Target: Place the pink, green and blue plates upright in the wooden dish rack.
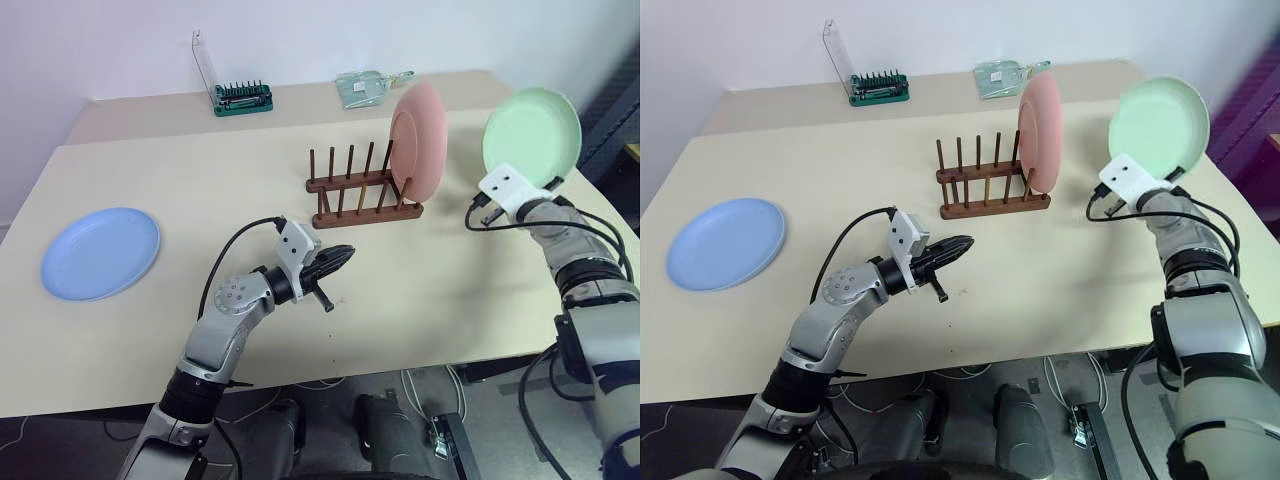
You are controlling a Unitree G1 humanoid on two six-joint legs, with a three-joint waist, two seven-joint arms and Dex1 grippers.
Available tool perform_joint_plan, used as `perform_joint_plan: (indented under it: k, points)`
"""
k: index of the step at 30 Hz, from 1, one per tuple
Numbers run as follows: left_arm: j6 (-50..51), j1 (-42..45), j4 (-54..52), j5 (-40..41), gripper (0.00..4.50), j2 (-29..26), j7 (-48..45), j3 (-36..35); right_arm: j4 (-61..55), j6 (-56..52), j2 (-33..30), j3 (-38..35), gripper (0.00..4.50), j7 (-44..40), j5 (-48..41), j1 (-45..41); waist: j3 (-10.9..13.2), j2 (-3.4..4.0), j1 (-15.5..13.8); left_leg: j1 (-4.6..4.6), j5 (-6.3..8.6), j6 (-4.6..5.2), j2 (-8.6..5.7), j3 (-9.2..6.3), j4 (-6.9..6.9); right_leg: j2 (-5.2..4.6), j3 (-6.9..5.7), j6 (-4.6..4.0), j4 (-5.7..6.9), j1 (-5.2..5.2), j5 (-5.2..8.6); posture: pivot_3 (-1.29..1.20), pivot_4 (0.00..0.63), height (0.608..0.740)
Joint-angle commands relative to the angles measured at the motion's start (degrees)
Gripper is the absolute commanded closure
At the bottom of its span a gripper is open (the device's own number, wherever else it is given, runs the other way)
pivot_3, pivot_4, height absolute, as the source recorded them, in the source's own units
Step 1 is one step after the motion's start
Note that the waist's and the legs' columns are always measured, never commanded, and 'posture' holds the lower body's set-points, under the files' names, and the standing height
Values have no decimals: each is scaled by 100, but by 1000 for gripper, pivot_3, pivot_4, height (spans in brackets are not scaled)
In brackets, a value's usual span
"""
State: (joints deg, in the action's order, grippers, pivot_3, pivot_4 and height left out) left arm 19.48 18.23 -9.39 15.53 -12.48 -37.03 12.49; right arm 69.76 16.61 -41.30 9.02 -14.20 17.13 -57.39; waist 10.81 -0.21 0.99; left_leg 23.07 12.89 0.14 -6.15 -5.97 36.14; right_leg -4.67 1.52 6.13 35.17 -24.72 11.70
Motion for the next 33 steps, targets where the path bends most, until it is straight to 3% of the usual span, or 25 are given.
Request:
perform_joint_plan:
  k: [1, 3, 7, 11, 14, 21, 29, 33]
  points:
    - [-54, -1, -192, 35, 4393, 12, 52, -72, -1504, 172, 72, -1182, 4483, -677, -1558, -569, 3, 3, 9, 0, 0, 0, 0, 0, -1, 0, 0, 0, 0, 0, 0, 0, 150, 740]
    - [-79, 18, -158, 43, 4393, 24, 77, -113, -2676, -524, 302, -1798, 4483, -1528, -2827, -595, 3, 4, 19, 0, 0, 1, 2, 0, -1, 3, 0, 1, 0, -1, 0, 0, 150, 740]
    - [-170, 88, -63, 53, 4393, 52, 172, -249, -4612, -2394, 418, -2303, 4483, -2636, -4623, -450, 1, 1, -54, 1, 1, 2, 4, -21, -1, 6, -9, 0, 2, 2, 0, 0, 150, 740]
    - [-510, 229, 112, 5, 4393, 47, 422, -647, -6456, -4716, 282, -2383, 4483, -3703, -6786, -31, 0, -2, -141, 2, 3, 3, 0, -36, 7, -2, -19, -1, -8, 15, 1, 0, 150, 740]
    - [-535, 367, 215, 231, 4393, 31, 469, -1006, -6966, -5697, 440, -2312, 4483, -3865, -7594, 201, 0, -2, -163, 3, 4, 4, 3, -35, 9, -5, -20, -2, -8, 13, 1, 0, 150, 740]
    - [242, -14, -317, 792, 4393, -638, -354, -935, -6440, -5856, 686, -1732, 4483, -4208, -7008, 380, -1, -2, -136, 5, 3, 4, 2, -24, 7, -5, -18, -1, -6, 5, 1, 0, 150, 740]
    - [514, -365, -744, 884, 4393, -657, -315, -781, -5037, -5640, 811, -1735, 4483, -4258, -6315, 71, -1, -3, -162, 13, 3, 3, 0, -24, 9, -5, -17, -2, -6, -1, 0, 0, 150, 740]
    - [553, -367, -792, 857, 4393, -628, -281, -719, -4571, -5433, 692, -1745, 4483, -4690, -6011, 68, -1, -3, -156, 15, 3, 3, 2, -23, 6, -4, -17, -3, -6, -5, 0, 0, 150, 740]
